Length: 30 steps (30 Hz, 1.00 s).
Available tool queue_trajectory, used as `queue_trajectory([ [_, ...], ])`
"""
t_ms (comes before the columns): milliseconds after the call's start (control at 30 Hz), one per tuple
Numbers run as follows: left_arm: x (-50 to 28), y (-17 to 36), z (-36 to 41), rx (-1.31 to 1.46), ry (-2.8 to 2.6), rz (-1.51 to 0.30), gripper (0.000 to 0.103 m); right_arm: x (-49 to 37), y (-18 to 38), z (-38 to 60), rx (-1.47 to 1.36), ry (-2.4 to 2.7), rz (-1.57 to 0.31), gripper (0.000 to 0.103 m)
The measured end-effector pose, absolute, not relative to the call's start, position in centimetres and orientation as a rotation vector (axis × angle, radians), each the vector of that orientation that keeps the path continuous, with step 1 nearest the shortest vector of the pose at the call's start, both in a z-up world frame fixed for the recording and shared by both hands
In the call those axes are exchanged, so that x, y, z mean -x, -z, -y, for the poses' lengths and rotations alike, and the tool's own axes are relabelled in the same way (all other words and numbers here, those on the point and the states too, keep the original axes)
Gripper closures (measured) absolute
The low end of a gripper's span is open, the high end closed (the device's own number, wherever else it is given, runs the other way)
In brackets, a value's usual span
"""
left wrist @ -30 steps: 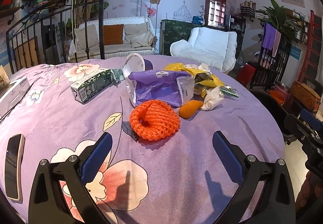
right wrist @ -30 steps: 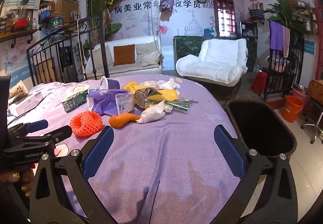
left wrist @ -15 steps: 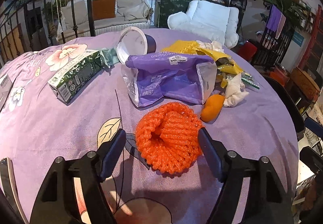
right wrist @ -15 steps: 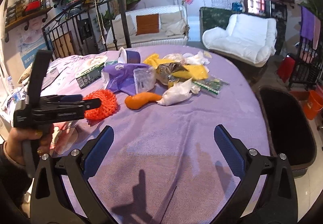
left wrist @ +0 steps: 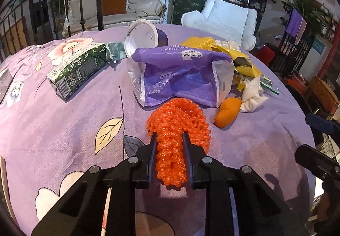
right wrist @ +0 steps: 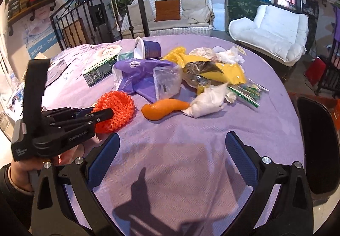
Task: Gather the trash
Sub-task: 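Grasp the orange foam net with the left gripper while the right gripper approaches the sweet potato, then grasp the orange sweet potato with the right gripper and lift it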
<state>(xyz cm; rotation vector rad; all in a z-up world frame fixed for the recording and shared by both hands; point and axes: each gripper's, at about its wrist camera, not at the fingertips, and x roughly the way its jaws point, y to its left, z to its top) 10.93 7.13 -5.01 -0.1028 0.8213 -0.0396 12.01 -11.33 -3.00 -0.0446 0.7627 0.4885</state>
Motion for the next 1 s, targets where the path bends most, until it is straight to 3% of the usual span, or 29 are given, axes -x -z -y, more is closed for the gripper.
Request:
queue_trajectory([
  [200,-9.1,3.9,-8.7,0.158,-0.017,-0.771,0.081,-15.1,3.7,7.9,0.072,-0.559,-0.833,0.005],
  [467,-7.2,3.2,-10.3,0.203,-0.046,-0.747,0.081,-19.7,6.6,4.3,0.111,-0.51,-0.949,0.021],
  [667,-6.9,3.7,-10.7,0.224,-0.035,-0.755,0.081,-21.0,8.0,4.2,0.069,-0.485,-0.996,0.042],
  [733,-6.9,3.8,-10.6,0.219,-0.028,-0.756,0.081,-20.9,8.0,4.1,0.062,-0.497,-0.99,0.056],
  [1000,-6.5,3.8,-10.0,0.211,-0.01,-0.752,0.081,-19.6,7.2,4.5,0.031,-0.518,-0.961,0.073],
])
